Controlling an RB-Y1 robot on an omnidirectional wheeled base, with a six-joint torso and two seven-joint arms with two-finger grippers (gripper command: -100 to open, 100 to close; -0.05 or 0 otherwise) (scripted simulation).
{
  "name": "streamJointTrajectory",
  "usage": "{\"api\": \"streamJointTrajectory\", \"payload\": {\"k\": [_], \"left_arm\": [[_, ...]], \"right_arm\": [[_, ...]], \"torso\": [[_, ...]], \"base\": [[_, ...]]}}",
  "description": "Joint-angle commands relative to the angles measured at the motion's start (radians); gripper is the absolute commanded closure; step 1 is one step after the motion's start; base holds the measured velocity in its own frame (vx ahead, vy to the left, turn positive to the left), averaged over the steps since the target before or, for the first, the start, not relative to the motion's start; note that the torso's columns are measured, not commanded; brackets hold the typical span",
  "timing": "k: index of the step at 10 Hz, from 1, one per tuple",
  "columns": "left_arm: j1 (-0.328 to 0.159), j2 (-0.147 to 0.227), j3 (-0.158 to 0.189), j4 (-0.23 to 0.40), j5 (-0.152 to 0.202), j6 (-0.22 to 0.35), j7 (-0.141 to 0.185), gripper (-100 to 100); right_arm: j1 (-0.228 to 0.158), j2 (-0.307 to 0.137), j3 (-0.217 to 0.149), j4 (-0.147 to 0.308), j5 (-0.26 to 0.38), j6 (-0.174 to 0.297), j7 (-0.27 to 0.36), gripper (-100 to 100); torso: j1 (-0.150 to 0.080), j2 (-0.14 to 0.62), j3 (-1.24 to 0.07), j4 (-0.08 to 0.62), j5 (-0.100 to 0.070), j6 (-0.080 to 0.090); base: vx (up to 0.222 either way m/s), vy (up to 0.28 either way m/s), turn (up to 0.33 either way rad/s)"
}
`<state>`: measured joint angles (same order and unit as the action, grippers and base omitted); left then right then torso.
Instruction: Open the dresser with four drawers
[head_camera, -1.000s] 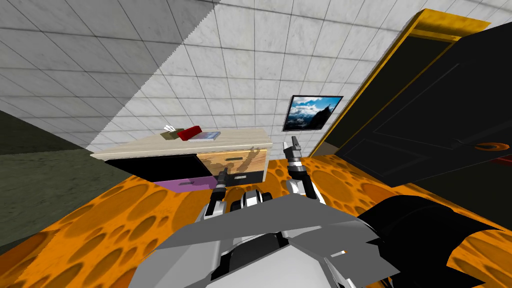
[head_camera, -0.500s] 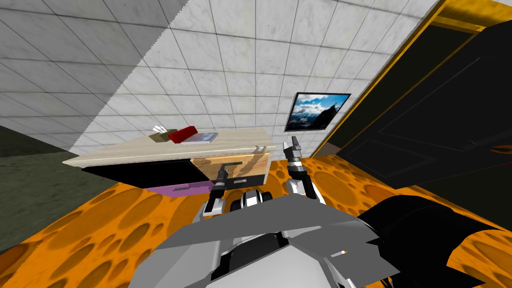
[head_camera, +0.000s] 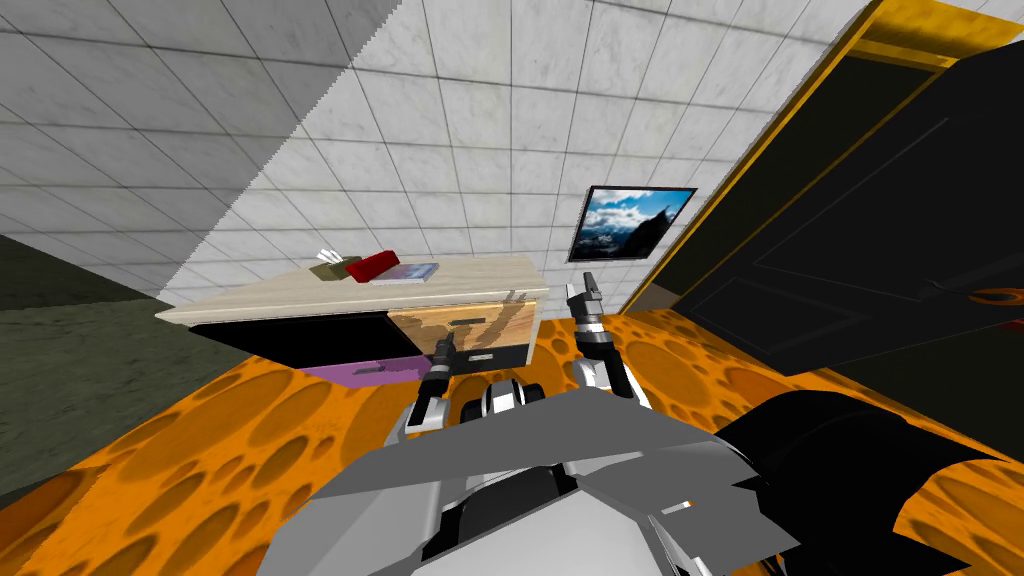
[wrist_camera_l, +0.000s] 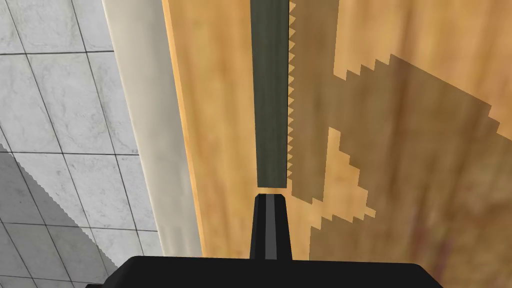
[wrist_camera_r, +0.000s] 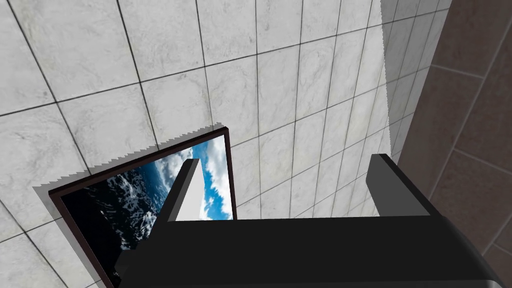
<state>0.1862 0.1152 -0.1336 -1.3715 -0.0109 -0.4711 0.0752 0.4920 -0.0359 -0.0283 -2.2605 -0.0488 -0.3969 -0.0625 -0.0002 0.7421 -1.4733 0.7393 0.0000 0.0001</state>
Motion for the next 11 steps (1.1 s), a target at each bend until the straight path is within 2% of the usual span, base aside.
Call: {"api": "streamJointTrajectory", "payload": {"k": [1,2,3,7,8,9,10,11], "left_arm": [[0.014,0.007,-0.008,-0.025,-0.001,0.011,0.005,100],[0.011,0.005,-0.006,-0.02,-0.001,0.009,0.004,100],[-0.001,-0.001,-0.001,-0.012,0.004,0.024,0.006,-100],[-0.015,-0.005,0.004,-0.001,0.008,0.036,0.008,-100],[-0.029,-0.003,0.008,-0.017,0.01,0.066,0.009,-100],[-0.021,-0.005,0.006,-0.012,0.009,0.051,0.008,-100],[-0.022,-0.006,0.006,-0.014,0.009,0.055,0.007,100],[-0.014,-0.002,0.002,-0.028,0.008,0.061,0.01,100]], "right_arm": [[0.0,0.0,0.0,0.0,0.0,0.0,0.0,0],[0.0,0.0,0.0,0.0,0.0,0.0,0.0,0],[0.0,0.0,0.0,0.0,0.0,0.0,0.0,0],[0.001,0.0,0.0,0.0,0.0,0.0,0.0,0],[0.001,0.0,0.0,0.0,0.0,0.0,0.0,0],[0.001,0.0,0.0,0.0,0.0,0.0,0.0,0],[0.001,0.0,0.0,0.0,0.0,0.0,0.0,0],[0.0,0.0,0.0,0.0,0.0,0.0,0.0,0]], "torso": [[0.0,-0.002,-0.002,-0.001,0.0,0.0],[0.001,-0.005,-0.003,-0.001,0.0,0.0],[0.0,-0.011,-0.006,-0.003,0.0,0.0],[0.001,-0.007,-0.005,-0.002,0.0,0.0],[0.002,0.001,0.0,0.0,0.0,0.0],[0.001,0.001,0.001,0.0,0.0,0.0],[0.001,0.001,0.0,0.0,0.0,0.0],[0.001,0.0,0.0,0.0,0.0,0.0]], "base": [[-0.185,0.012,0.017],[-0.08,0.006,0.001],[0.059,-0.021,-0.028],[0.155,-0.029,-0.011],[0.105,-0.015,-0.007],[0.066,-0.009,-0.002],[0.012,-0.001,0.001],[-0.102,-0.006,0.031]]}}
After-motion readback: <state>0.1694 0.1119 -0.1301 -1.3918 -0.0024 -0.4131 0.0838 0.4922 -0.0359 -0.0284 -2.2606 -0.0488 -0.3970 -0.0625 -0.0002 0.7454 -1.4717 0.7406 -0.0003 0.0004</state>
